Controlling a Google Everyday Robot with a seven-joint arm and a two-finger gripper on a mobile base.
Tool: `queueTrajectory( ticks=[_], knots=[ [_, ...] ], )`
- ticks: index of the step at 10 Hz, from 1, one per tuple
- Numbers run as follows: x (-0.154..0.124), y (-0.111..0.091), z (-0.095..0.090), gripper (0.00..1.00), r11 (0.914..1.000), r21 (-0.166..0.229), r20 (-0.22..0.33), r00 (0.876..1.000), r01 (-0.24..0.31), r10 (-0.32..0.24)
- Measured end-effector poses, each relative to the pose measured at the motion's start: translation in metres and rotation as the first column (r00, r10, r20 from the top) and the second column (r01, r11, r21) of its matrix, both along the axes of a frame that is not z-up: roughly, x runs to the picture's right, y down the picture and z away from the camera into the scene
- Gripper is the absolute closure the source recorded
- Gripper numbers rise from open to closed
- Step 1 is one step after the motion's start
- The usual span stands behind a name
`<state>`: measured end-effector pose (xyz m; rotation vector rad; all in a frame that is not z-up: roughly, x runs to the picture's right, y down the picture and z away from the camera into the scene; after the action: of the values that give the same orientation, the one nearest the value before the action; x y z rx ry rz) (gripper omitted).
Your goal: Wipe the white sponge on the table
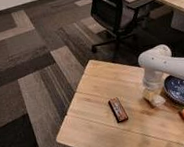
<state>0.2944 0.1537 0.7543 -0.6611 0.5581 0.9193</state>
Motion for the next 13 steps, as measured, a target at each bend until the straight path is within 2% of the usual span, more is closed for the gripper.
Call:
queueTrajectory(
  ticks=[2, 4, 5, 8, 10, 13],
  knots=[
    [-0.027, 0.016, 0.0, 1.0, 0.9996, -0.026, 0.048, 0.999, 0.015, -0.013],
    [-0.038, 0.017, 0.007, 1.0, 0.9993, -0.028, 0.078, 0.997, 0.026, -0.024],
    [-0.049, 0.013, 0.015, 1.0, 0.9985, -0.026, 0.109, 0.993, 0.048, -0.044],
    [-0.091, -0.005, 0.043, 1.0, 0.9949, 0.01, 0.218, 0.971, 0.1, -0.1],
    [-0.121, -0.024, 0.067, 1.0, 0.9915, 0.03, 0.287, 0.949, 0.127, -0.13],
    [-0.149, -0.063, 0.096, 1.0, 0.984, 0.084, 0.337, 0.925, 0.157, -0.176]
  ],
)
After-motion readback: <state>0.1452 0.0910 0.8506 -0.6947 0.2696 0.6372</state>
